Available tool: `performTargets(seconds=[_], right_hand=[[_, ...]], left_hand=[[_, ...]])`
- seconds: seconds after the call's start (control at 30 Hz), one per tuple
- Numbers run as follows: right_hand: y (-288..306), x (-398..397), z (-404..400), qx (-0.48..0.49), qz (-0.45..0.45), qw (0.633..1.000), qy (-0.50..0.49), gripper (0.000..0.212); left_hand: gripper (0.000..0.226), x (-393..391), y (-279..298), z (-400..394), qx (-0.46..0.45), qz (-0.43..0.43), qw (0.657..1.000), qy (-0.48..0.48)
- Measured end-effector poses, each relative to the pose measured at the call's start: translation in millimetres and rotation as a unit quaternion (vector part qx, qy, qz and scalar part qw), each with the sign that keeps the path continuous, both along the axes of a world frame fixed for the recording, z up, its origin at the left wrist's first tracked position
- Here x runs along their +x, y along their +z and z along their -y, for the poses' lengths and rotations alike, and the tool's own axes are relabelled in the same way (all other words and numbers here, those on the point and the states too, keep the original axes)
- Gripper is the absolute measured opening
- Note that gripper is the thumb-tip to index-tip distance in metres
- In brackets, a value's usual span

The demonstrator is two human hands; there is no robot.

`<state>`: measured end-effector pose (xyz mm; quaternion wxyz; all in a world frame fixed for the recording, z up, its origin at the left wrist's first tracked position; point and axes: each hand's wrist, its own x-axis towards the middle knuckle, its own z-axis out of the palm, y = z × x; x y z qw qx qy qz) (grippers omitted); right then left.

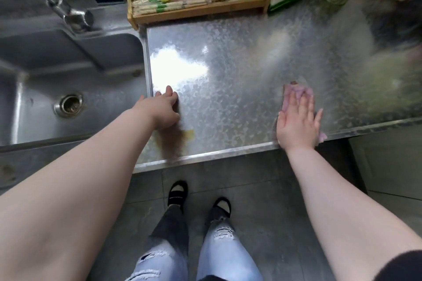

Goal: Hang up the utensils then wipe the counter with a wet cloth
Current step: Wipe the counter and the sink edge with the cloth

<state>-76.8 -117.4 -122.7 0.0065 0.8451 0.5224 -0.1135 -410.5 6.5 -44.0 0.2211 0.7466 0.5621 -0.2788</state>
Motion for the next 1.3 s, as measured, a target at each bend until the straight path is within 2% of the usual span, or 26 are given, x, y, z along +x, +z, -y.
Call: performTargets(seconds=[0.07, 0.13, 0.33, 0.43, 0.53, 0.57, 0.73, 0.83, 0.9, 0.97, 1.07, 1.17, 1.3], right_hand=[[1.6, -38.0, -0.1, 0.027, -0.010, 0.999, -0.046, 0.067], [4.9, -88.5, 0.1, 0.036, -0.023, 0.998, -0.044, 0.067], [9.0, -247.4, 2.3, 0.021, -0.080, 0.988, 0.134, 0.076], [4.4, -258.0, 4.1, 0.011, -0.086, 0.976, 0.198, 0.077], [2.3, -222.4, 11.2, 0.019, -0.057, 0.959, 0.276, 0.071], [1.3, -203.1, 15.5, 0.017, -0.041, 0.962, 0.271, 0.070], [0.8, -123.7, 28.4, 0.002, 0.016, 0.999, 0.031, 0.069], [-1.0, -149.2, 17.5, 0.026, 0.002, 0.991, -0.130, 0.069], [1.7, -190.2, 7.8, 0.041, -0.019, 0.984, -0.170, 0.068], [2.3, -236.1, 5.1, 0.043, -0.023, 0.993, -0.104, 0.067], [3.5, -316.7, 5.6, 0.053, -0.047, 0.997, 0.029, 0.071], [-0.1, -375.1, 5.7, 0.045, -0.062, 0.990, 0.121, 0.072], [1.3, -359.6, 8.7, 0.021, -0.051, 0.976, 0.210, 0.067]], left_hand=[[0.076, -4.0, -0.3, -3.5, -0.004, 0.000, 1.000, -0.017], [0.076, -9.1, 0.5, -6.3, -0.006, -0.001, 0.999, -0.035], [0.072, -19.7, 1.3, -15.0, -0.009, 0.001, 0.996, -0.090], [0.070, -24.9, 2.5, -16.9, -0.006, 0.005, 0.994, -0.113], [0.071, -31.6, 6.8, -11.4, 0.006, 0.026, 0.992, -0.121], [0.072, -34.8, 7.2, -9.7, 0.014, 0.037, 0.992, -0.122], [0.073, -71.8, 8.8, -15.1, 0.045, 0.193, 0.978, -0.066], [0.064, -100.2, 21.0, -9.3, 0.054, 0.254, 0.966, 0.008], [0.061, -126.1, 27.7, 0.3, 0.036, 0.235, 0.970, 0.040], [0.067, -149.2, 25.8, 15.0, -0.012, 0.191, 0.980, 0.049], [0.103, -174.1, 10.6, 37.9, -0.084, 0.127, 0.987, 0.047], [0.129, -182.4, -5.6, 50.1, -0.052, 0.073, 0.996, -0.007], [0.138, -182.6, -9.5, 50.3, -0.002, 0.053, 0.998, -0.045]])
